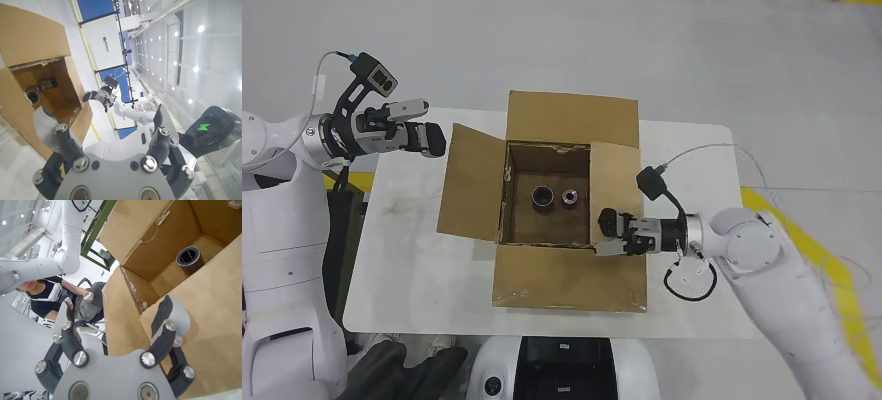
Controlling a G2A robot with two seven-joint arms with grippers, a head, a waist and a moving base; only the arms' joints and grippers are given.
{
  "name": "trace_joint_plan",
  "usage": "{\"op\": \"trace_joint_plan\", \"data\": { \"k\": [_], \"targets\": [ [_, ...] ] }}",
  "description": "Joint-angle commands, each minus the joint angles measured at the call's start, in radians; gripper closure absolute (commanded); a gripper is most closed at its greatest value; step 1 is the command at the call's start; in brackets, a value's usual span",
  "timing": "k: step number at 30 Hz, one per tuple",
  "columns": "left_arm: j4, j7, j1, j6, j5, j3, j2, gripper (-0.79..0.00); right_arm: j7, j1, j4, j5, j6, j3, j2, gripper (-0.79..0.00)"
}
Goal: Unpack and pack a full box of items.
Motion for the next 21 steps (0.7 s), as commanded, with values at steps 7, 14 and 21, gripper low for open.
{"op": "trace_joint_plan", "data": {
  "k": [7,14,21],
  "targets": [
    [0.000,0.000,0.000,0.000,0.000,0.000,0.000,-0.785,-0.026,-0.113,0.019,0.103,-0.087,0.214,0.037,-0.785],
    [0.000,0.000,0.000,0.000,0.000,0.000,0.000,-0.785,-0.037,-0.197,0.077,0.185,-0.147,0.361,0.060,-0.785],
    [0.000,0.000,0.000,0.000,0.000,0.000,0.000,-0.785,-0.017,-0.201,0.133,0.209,-0.154,0.406,0.070,-0.785]
  ]
}}
